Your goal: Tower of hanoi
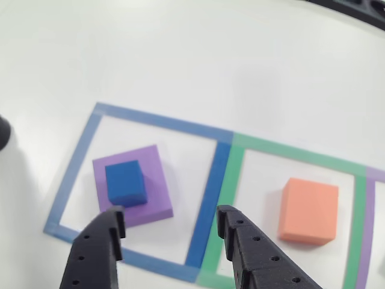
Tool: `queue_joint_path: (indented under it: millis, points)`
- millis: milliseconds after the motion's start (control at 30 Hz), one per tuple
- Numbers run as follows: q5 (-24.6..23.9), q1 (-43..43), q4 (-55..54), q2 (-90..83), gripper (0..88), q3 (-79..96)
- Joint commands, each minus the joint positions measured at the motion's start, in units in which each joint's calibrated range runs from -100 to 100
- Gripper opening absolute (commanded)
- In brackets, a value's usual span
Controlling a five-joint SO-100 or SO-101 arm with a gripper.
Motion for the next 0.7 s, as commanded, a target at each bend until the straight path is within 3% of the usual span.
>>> queue_joint_path:
  millis: [0,333,667]
  points:
    - [0.79,1.13,-15.39,1.47,23.7,6.18]
    - [0.79,-0.62,-45.34,16.94,37.1,16.09]
    - [0.79,-2.99,-69.62,40.09,36.7,13.18]
